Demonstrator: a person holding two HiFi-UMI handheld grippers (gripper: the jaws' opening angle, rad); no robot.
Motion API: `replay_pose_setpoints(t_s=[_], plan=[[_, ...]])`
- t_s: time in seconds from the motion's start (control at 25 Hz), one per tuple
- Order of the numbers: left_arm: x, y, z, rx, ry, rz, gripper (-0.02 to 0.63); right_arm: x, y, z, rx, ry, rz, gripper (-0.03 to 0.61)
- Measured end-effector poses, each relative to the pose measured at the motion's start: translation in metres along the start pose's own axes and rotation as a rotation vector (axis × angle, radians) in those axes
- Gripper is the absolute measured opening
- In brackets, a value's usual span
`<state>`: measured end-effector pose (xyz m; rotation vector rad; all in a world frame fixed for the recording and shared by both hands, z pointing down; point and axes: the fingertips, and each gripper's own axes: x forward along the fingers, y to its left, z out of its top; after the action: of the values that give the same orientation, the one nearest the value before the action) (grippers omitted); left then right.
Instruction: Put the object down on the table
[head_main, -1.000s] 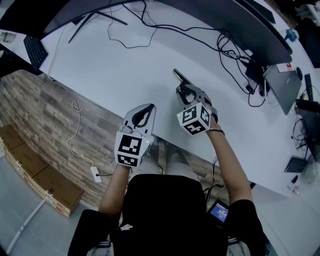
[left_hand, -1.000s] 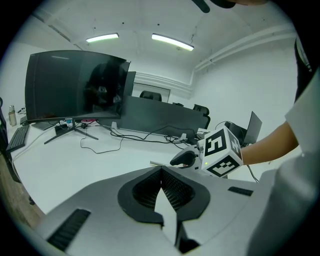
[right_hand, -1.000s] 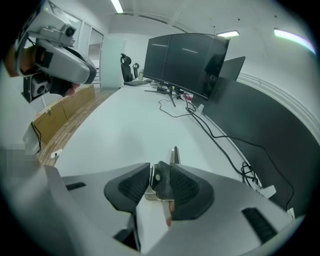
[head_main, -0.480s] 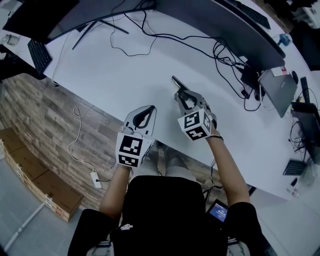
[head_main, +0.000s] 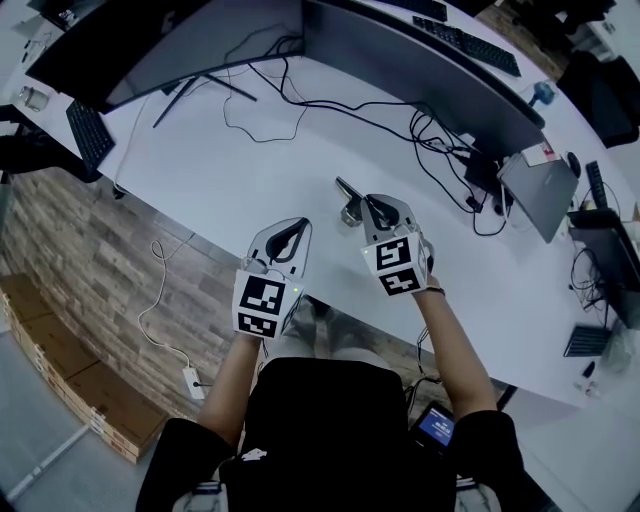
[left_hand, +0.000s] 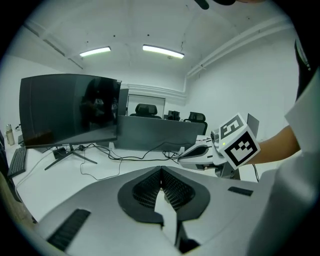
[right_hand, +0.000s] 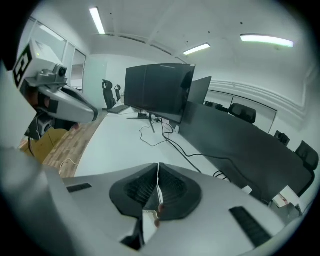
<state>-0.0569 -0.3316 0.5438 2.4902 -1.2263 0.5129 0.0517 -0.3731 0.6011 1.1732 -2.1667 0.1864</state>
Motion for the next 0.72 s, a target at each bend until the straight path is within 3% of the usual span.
replay_pose_setpoints(t_s=[0.24, 0.72], plan=[[-0.005, 0.003, 0.028, 0.043, -0.035, 0.016, 0.014, -0.029, -0.015, 0.034, 0.074, -0.071, -0.033, 0.025], [-0.022, -0.001, 0.090, 0.105, -0.139, 0.022, 0.014, -0.093, -0.038, 0.098, 0.084, -0.225, -0.108, 0.025]])
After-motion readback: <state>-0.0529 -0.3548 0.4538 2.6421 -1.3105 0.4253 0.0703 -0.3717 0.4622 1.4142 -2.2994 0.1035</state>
